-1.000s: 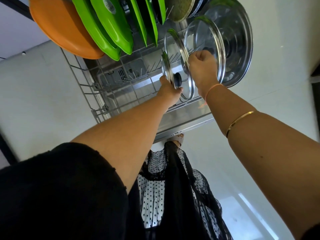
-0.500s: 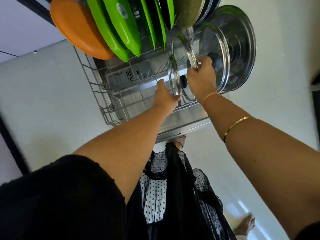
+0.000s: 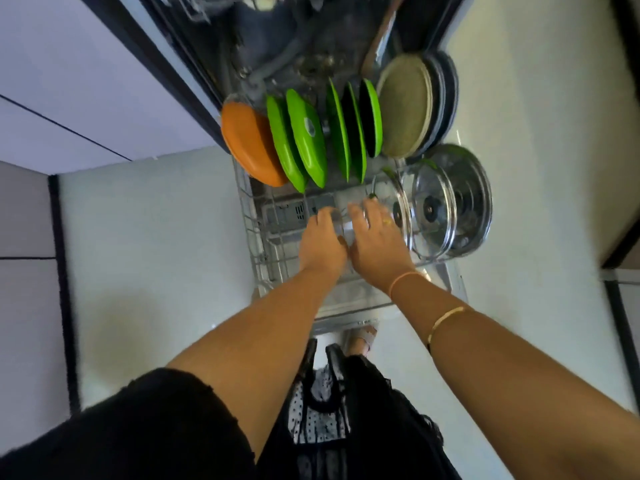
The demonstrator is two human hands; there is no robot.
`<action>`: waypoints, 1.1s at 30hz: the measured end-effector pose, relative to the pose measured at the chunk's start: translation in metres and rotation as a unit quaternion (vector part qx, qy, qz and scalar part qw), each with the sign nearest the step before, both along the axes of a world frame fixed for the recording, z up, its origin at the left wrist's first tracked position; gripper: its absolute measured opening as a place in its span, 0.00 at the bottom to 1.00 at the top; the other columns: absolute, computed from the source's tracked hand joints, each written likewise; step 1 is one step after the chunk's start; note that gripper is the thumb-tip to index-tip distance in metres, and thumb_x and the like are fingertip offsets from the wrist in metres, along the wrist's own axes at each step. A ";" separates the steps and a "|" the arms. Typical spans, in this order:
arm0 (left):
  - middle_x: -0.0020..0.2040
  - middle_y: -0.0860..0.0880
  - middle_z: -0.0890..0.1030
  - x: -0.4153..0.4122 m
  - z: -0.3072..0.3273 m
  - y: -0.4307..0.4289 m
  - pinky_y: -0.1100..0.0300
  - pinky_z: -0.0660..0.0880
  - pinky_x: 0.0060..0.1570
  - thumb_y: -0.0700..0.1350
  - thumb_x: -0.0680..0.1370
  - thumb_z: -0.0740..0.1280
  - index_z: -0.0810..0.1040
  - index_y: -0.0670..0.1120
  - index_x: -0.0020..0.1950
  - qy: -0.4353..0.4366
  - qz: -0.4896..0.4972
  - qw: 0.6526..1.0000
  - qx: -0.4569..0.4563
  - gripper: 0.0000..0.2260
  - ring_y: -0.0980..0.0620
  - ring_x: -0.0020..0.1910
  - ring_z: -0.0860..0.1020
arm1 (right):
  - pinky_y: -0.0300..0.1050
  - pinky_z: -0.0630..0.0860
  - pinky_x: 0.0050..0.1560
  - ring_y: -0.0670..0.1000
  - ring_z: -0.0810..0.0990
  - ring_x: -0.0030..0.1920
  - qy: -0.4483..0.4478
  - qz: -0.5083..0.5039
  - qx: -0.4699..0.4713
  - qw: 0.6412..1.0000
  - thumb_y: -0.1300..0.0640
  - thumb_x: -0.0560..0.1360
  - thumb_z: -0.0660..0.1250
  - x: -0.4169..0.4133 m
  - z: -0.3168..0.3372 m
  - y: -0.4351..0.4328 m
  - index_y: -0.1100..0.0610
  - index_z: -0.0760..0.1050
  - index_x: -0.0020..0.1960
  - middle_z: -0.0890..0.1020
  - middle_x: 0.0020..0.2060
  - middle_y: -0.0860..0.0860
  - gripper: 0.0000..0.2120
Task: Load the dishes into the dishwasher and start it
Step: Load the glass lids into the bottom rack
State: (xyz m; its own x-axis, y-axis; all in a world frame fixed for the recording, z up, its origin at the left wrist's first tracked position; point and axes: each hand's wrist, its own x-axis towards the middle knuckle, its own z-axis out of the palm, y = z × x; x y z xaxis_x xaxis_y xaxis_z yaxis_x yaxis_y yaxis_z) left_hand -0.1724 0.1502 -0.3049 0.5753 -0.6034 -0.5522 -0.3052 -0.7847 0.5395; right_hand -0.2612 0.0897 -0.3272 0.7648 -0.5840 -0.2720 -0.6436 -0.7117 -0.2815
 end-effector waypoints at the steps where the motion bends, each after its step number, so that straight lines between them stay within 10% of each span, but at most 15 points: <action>1: 0.68 0.41 0.67 0.004 0.011 0.007 0.51 0.66 0.63 0.35 0.76 0.61 0.62 0.43 0.71 -0.006 -0.017 1.000 0.005 0.24 0.42 0.67 0.67 | 0.65 0.76 0.55 0.69 0.74 0.61 -0.006 0.004 0.000 1.000 0.67 0.59 0.75 0.004 0.013 0.004 0.69 0.71 0.64 0.75 0.58 0.69 0.34; 5: 0.65 0.40 0.71 0.032 0.068 0.043 0.49 0.67 0.63 0.38 0.74 0.58 0.67 0.41 0.69 -0.054 -0.028 0.998 -0.017 0.22 0.41 0.66 0.68 | 0.58 0.60 0.72 0.65 0.60 0.72 0.011 0.078 -0.012 0.997 0.64 0.72 0.65 0.032 0.077 0.023 0.65 0.58 0.74 0.62 0.71 0.66 0.33; 10: 0.62 0.42 0.74 0.059 0.135 0.090 0.52 0.69 0.62 0.41 0.76 0.55 0.71 0.41 0.66 -0.122 0.017 0.991 -0.048 0.19 0.43 0.61 0.72 | 0.55 0.79 0.52 0.62 0.81 0.54 -0.025 0.183 -0.086 0.979 0.57 0.52 0.79 0.075 0.135 0.054 0.63 0.78 0.58 0.80 0.54 0.63 0.35; 17: 0.72 0.49 0.65 0.130 0.205 0.180 0.64 0.59 0.68 0.42 0.80 0.58 0.61 0.46 0.74 -0.233 0.055 0.971 -0.023 0.21 0.52 0.70 0.63 | 0.56 0.80 0.50 0.63 0.81 0.54 -0.074 0.322 -0.157 0.931 0.57 0.53 0.80 0.170 0.205 0.120 0.61 0.80 0.57 0.81 0.53 0.63 0.33; 33: 0.70 0.49 0.66 0.314 0.309 0.444 0.59 0.61 0.68 0.40 0.79 0.58 0.64 0.47 0.72 -0.334 0.318 0.887 0.025 0.20 0.51 0.71 0.62 | 0.54 0.81 0.48 0.62 0.82 0.52 -0.230 0.474 -0.101 0.844 0.61 0.49 0.81 0.414 0.302 0.375 0.61 0.80 0.56 0.81 0.52 0.63 0.34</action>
